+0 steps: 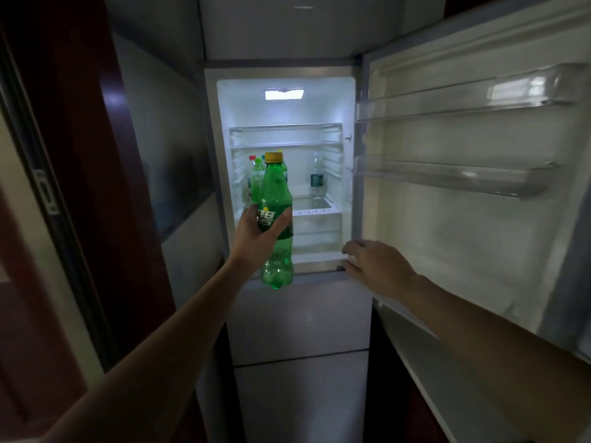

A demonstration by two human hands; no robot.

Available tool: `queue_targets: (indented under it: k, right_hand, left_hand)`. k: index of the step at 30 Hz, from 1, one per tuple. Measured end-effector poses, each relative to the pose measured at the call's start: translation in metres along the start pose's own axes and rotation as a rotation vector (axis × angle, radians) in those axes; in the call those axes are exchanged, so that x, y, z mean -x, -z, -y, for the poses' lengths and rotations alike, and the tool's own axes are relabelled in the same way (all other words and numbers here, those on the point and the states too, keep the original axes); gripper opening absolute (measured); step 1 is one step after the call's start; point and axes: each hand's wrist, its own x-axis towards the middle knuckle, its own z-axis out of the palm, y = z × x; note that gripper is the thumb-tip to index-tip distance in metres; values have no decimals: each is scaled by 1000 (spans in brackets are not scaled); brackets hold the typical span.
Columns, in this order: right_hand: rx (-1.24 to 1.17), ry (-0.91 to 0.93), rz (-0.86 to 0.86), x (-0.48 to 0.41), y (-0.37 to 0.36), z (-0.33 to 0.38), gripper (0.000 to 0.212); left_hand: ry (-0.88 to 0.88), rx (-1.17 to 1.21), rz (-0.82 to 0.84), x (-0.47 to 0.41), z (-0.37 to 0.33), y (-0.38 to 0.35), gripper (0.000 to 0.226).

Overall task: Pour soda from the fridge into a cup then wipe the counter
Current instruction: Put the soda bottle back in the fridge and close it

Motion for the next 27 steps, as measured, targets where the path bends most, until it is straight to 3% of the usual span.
queue_targets:
  k: [5,8,10,17,22,27]
  right_hand:
    - [-91,39,-43,-53,-39,-19,31]
    - [-137,75,-10,-87,-64,-35,31]
    - [-222,70,-30,-107,-77,-47,32]
    - [-502,119,-138,-164,-115,-54,52]
    - [-663,87,-173,-203,-144,-62,64]
    - [-681,23,-205,-246,-169,-78,69]
  left_hand:
    - [24,17,28,-47,38,-14,6]
    - [80,13,1,-77,62,-15,50]
    - [90,-11,-20,-100,77,-16,67]
    - [-1,-104,38,-157,105,-39,50]
    - [-3,-15,99,-195,139,-57,22]
    - [-33,109,115,-241,177,-65,48]
